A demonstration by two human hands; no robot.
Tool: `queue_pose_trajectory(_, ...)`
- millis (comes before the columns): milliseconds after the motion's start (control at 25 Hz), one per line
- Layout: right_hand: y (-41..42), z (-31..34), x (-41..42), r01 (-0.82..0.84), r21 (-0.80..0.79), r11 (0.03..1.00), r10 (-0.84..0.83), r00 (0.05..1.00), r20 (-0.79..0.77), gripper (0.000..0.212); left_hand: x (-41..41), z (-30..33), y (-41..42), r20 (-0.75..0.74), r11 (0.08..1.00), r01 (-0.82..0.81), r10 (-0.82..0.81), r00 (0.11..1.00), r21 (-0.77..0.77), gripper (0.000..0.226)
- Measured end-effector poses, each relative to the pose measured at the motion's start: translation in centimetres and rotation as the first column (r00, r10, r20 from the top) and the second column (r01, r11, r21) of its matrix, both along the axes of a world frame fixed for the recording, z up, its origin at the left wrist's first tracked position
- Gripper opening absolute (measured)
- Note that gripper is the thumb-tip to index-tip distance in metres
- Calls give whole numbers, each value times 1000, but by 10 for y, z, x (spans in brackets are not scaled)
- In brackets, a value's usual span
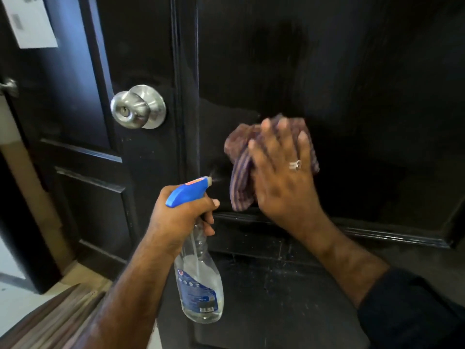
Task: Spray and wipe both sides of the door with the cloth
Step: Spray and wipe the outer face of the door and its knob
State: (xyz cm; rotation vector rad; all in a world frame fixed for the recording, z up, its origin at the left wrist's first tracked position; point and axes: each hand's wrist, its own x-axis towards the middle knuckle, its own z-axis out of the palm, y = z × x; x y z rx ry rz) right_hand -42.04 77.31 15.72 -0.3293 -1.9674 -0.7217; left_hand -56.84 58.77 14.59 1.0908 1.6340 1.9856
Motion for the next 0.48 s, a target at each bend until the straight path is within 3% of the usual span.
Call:
queue_pose_trajectory(80,4,-43,17,-2,107,994,-22,973,230,67,-4,-1,-9,13,1000,4,-5,1000,4,24)
queue_pose_trajectory(160,13,-30,24,-29,204,979,-38,948,315,70,-11,4,-19,28,999,-12,11,1000,30,8)
queue_pose_trajectory(240,13,23,12,-10,192,981,-20,987,157,62,-18,9,-25,28,998,-39,38,999,48,9)
queue_pose_trajectory(360,-7,104,-27,97,-42,994,-105,963,-247,59,-24,13,-29,37,994,-56,53,998,92,8)
queue_pose_trajectory(400,-18,107,-41,107,-93,990,-129,952,-278,61,-25,14,-29,37,993,-63,59,998,104,12)
queue_pose_trajectory(480,-32,70,-58,50,-32,998,-54,988,-144,63,-26,15,-31,31,990,-69,66,997,123,14)
